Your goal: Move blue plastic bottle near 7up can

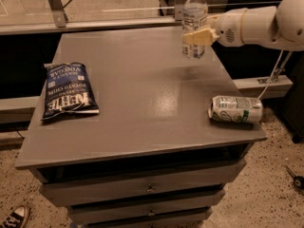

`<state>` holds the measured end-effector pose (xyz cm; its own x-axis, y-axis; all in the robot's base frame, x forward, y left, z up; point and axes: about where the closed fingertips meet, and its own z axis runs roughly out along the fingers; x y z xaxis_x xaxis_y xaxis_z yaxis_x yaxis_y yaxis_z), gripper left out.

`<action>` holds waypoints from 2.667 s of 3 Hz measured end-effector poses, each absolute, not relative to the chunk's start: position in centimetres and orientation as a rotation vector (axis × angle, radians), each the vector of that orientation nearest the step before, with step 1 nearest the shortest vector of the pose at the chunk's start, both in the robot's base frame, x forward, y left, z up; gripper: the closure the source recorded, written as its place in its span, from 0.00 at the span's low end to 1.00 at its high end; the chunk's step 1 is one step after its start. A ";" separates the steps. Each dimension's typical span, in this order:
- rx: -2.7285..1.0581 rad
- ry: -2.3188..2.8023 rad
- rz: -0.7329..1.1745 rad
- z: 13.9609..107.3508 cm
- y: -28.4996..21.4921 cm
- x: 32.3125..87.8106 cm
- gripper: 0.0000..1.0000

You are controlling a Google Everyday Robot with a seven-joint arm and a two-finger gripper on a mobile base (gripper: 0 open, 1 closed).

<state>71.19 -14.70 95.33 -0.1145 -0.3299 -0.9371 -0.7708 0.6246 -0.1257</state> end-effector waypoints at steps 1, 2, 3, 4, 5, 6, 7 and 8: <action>-0.913 1.731 0.480 94.1 -18.4 69.5 1.00; -0.920 1.750 0.503 92.9 -20.7 68.2 1.00; -0.945 1.767 0.564 91.2 -21.0 66.8 1.00; -0.981 1.778 0.618 90.1 -20.9 65.8 1.00; -1.053 1.781 0.658 89.5 -20.8 64.1 0.74; -1.083 1.786 0.664 89.5 -21.1 63.1 0.51; -1.096 1.799 0.673 89.0 -21.6 62.3 0.28; -1.099 1.816 0.691 87.9 -21.7 61.9 0.05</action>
Offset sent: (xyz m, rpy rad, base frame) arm -0.0477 -0.0948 -0.0361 -0.0105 0.0787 0.0136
